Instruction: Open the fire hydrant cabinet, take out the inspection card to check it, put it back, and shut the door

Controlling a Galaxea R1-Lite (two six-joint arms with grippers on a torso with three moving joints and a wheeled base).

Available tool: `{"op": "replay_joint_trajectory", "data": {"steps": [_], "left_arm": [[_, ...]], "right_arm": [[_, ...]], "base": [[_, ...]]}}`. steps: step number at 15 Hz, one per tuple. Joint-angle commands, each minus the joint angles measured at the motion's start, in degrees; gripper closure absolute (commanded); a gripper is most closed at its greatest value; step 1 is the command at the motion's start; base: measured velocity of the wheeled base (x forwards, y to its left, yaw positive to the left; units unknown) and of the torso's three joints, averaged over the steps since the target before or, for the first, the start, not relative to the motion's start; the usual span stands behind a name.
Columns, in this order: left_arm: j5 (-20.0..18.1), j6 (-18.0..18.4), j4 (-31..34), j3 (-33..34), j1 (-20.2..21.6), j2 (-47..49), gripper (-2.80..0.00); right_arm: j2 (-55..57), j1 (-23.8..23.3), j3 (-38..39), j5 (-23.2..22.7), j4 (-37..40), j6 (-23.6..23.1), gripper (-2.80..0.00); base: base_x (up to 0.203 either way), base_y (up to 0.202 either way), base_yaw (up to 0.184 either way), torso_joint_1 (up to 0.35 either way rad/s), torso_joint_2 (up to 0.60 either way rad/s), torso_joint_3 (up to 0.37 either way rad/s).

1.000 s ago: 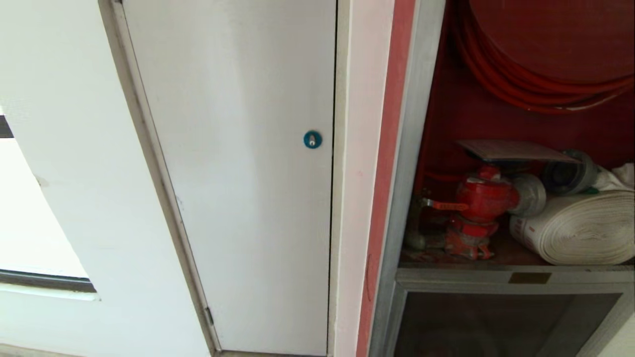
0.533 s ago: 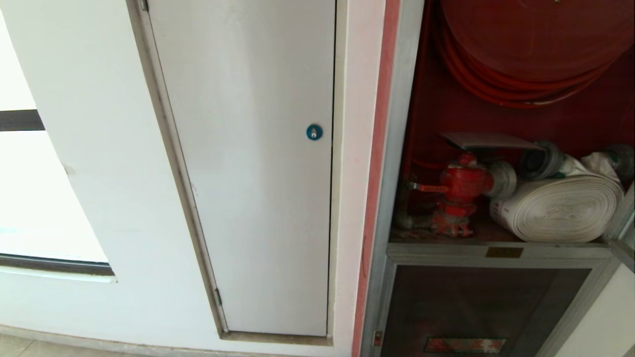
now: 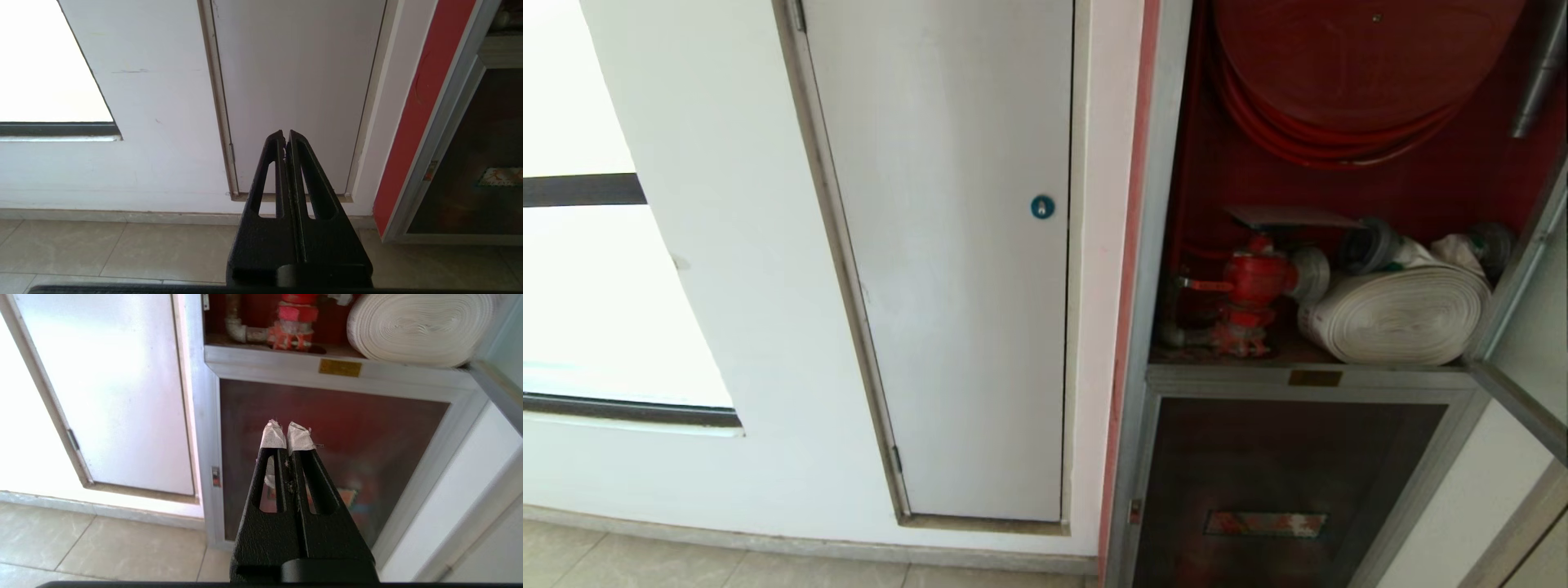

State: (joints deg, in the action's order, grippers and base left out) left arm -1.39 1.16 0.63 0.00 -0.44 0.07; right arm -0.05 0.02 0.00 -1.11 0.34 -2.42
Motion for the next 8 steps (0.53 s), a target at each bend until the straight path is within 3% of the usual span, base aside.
{"op": "replay_joint_trajectory", "data": {"steps": [1,5,8], "left_arm": [[-0.02,-0.02,-0.02,0.0,0.0,0.01,0.0],[0.16,-0.1,-0.02,0.0,0.0,0.01,0.0],[0.16,-0.1,-0.02,0.0,0.0,0.01,0.0]], "right_arm": [[0.05,-0.02,0.0,-0.04,0.01,-0.04,0.0],[0.05,0.06,0.0,-0.04,0.01,-0.04,0.0],[0.06,0.06,0.0,-0.04,0.01,-0.05,0.0]], "base": [[-0.197,0.0,0.004,0.003,0.0,0.002],[-0.167,0.0,0.001,0.0,0.0,0.003],[0.0,0.0,0.0,0.0,0.0,0.0]]}}
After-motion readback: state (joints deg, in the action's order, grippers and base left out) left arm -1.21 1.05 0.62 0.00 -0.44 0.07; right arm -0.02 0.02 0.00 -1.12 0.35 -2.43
